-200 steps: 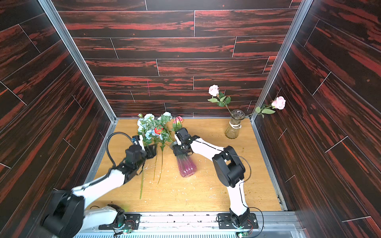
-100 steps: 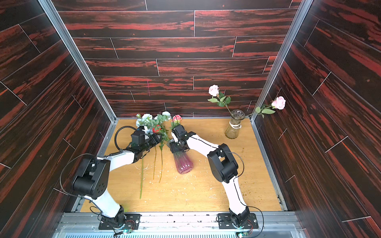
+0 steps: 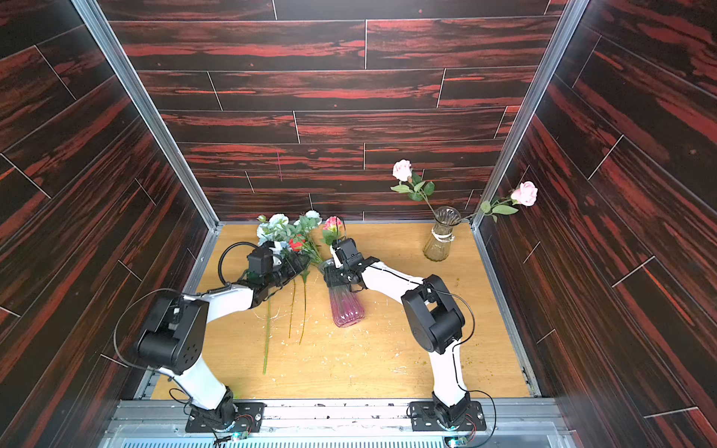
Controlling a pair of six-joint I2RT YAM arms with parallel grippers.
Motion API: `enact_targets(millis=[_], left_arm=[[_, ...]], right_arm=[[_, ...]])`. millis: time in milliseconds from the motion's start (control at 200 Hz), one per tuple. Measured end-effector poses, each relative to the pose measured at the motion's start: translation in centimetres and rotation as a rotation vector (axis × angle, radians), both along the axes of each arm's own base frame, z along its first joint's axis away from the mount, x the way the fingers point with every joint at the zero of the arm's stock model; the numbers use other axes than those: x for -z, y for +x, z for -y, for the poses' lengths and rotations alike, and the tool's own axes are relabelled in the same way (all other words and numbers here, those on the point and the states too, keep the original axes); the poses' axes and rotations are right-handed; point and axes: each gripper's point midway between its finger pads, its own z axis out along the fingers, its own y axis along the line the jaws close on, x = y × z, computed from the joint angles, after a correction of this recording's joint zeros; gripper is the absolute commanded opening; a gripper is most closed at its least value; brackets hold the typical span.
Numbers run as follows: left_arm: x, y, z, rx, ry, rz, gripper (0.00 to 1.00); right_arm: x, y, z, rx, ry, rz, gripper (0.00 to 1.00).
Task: Pick out blue flowers from the vase
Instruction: Pick up the vase from the center of the board.
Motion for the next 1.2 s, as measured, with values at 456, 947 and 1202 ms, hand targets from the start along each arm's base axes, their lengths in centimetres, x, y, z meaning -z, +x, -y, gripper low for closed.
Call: enact_targets(millis=[456,947,1202], left_arm=[[0.7,3.7,4.6,0.097,-0.06,-0.044,0.99],[4.3,6.9,5.1,0.105,-0.032,-0.125,0.26],[2.3,7.0,6.3,0.133,-0.045,-0.065,0.1]], right_arm=[[-0.7,0.9,-0.8,0.016,0.049,0.035,0.02],[-0.5,1.2,-1.3,0.011,0.049,0.023,0.02],[-0.5,1.2,-1.4,0.006,0.048,0.029,0.02]])
